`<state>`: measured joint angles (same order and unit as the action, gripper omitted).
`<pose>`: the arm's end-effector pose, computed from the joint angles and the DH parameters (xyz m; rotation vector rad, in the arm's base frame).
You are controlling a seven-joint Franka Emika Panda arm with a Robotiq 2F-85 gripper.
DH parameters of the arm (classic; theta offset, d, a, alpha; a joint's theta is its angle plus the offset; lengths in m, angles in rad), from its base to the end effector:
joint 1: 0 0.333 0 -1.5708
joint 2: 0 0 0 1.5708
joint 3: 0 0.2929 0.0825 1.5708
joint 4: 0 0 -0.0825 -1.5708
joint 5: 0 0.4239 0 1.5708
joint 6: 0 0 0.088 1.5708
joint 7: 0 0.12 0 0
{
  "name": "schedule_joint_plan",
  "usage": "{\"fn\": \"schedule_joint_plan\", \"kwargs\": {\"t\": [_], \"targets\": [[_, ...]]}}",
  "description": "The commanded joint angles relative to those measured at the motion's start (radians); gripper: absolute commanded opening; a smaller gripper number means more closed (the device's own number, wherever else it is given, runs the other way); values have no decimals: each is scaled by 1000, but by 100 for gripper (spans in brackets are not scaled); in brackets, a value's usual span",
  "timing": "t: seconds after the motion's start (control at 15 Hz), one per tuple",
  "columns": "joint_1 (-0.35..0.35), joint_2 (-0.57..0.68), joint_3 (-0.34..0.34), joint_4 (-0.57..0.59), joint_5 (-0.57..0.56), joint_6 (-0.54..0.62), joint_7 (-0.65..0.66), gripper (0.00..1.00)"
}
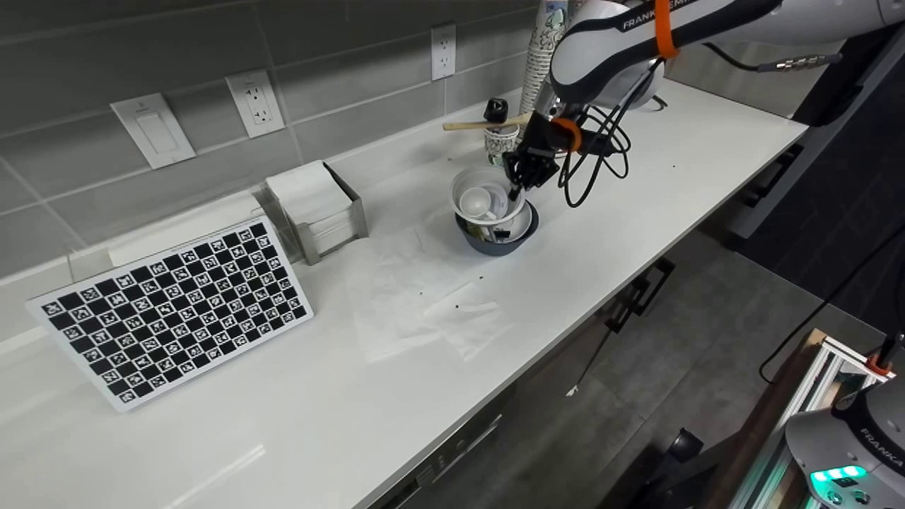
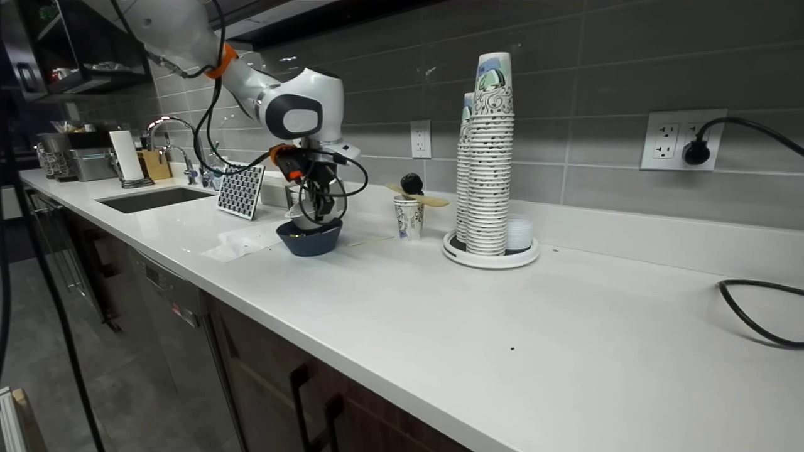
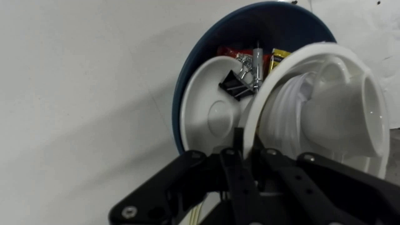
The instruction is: Remove the white bowl out of the blue bowl
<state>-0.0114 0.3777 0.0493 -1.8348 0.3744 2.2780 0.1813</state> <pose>0.6699 0.0366 0.2756 -2.7747 0.5384 -0.0416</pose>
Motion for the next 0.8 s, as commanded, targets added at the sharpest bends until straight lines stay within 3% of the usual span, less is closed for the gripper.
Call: {"fn": "schedule_joint_plan", "kwargs": {"t": [0.0, 0.27, 0.73], "targets": [[-36, -14, -3, 40, 39, -121, -9, 2], [-74, -61, -9, 59, 90, -250, -23, 2], [-147, -136, -91, 47, 129, -340, -49, 2]]}}
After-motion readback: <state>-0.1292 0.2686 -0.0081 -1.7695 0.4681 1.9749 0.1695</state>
